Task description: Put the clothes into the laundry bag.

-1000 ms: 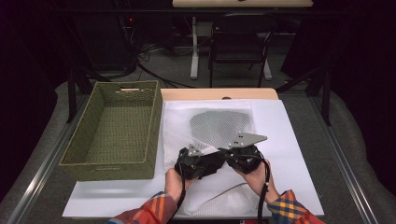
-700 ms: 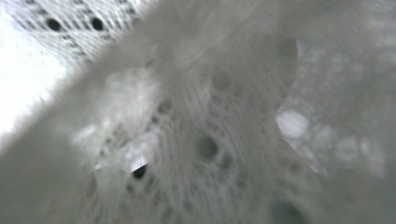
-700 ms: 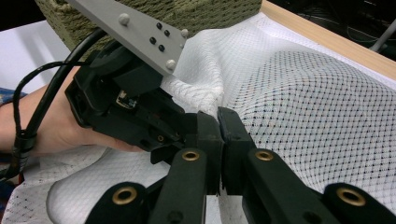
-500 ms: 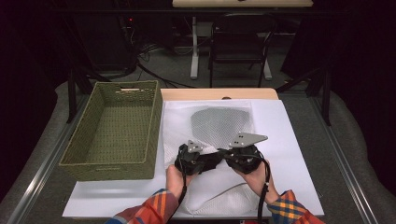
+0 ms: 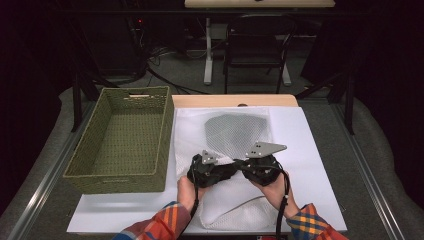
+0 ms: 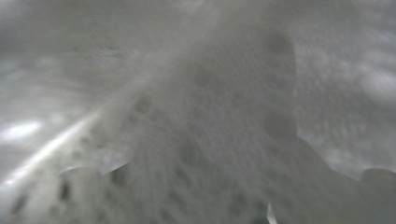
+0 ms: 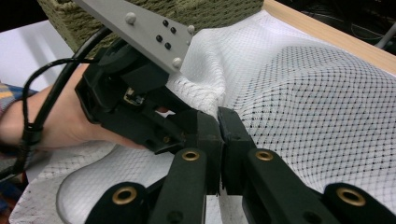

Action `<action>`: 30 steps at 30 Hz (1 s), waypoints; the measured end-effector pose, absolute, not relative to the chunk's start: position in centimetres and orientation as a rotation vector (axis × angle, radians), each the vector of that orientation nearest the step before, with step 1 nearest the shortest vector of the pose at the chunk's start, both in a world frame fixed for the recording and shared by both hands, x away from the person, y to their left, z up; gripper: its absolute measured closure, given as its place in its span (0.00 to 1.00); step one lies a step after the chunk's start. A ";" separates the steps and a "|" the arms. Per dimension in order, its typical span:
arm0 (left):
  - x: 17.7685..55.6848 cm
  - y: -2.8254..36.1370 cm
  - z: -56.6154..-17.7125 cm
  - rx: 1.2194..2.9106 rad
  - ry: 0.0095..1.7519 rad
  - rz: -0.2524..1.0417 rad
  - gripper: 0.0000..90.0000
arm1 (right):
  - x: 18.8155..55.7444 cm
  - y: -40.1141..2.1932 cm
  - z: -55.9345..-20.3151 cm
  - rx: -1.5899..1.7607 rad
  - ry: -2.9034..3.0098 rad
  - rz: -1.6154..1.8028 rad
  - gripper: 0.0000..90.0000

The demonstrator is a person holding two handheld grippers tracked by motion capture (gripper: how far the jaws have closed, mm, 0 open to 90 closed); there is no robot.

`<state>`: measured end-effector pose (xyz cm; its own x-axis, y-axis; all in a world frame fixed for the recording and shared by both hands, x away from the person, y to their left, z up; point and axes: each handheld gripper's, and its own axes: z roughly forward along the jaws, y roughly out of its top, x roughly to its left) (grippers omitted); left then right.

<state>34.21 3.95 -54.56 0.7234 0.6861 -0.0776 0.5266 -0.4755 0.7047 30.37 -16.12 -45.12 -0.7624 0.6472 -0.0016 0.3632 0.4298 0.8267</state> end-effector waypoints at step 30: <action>30.0 5.1 -51.3 2.268 0.724 0.201 0.31 | 30.4 -16.3 -45.1 0.873 2.366 1.251 0.99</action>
<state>30.00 5.14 -51.33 0.8287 0.5555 -0.0687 0.4404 -0.5713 0.6926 30.36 -16.30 -45.08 -0.7601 0.6498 -0.0014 0.3647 0.4284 0.8267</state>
